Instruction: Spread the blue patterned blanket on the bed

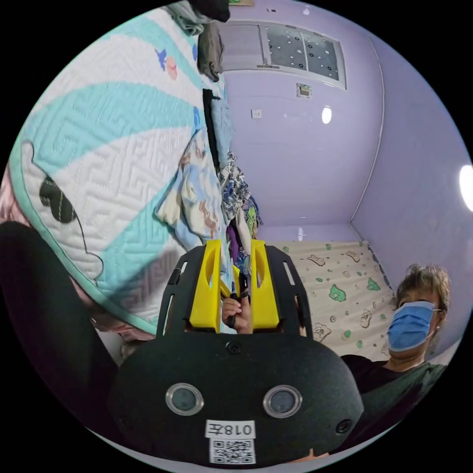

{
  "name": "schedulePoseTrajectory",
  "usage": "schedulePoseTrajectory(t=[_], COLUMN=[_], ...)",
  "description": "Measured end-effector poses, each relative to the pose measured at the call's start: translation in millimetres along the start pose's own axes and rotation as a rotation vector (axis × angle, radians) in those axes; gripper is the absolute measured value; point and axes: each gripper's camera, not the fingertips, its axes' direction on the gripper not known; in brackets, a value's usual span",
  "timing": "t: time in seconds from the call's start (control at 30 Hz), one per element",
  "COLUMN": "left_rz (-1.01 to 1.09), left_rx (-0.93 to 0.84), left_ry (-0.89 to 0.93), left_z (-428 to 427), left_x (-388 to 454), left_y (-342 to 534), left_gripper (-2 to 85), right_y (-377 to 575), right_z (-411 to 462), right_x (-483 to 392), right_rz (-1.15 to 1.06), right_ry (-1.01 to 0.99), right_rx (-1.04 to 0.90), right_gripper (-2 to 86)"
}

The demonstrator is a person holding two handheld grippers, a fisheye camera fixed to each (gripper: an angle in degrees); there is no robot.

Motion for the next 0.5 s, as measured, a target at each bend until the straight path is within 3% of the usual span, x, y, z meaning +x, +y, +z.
schedulePoseTrajectory(t=[0.23, 0.37, 0.5], left_rz=[-0.044, -0.071, -0.103], left_rx=[0.007, 0.002, -0.001], left_ry=[-0.045, -0.035, -0.033], left_z=[7.5, 4.3, 7.4], left_x=[-23.9, -33.6, -45.8], left_y=[-4.7, -6.9, 4.3], left_gripper=[11.4, 11.9, 12.4], right_y=[-34.9, -51.3, -56.9], right_z=[4.9, 2.2, -9.6], right_x=[-9.5, -16.2, -26.5], right_rz=[0.013, 0.035, 0.041], right_ry=[0.012, 0.028, -0.062], right_rx=[-0.094, -0.077, -0.035], right_gripper=[14.4, 7.2, 6.0])
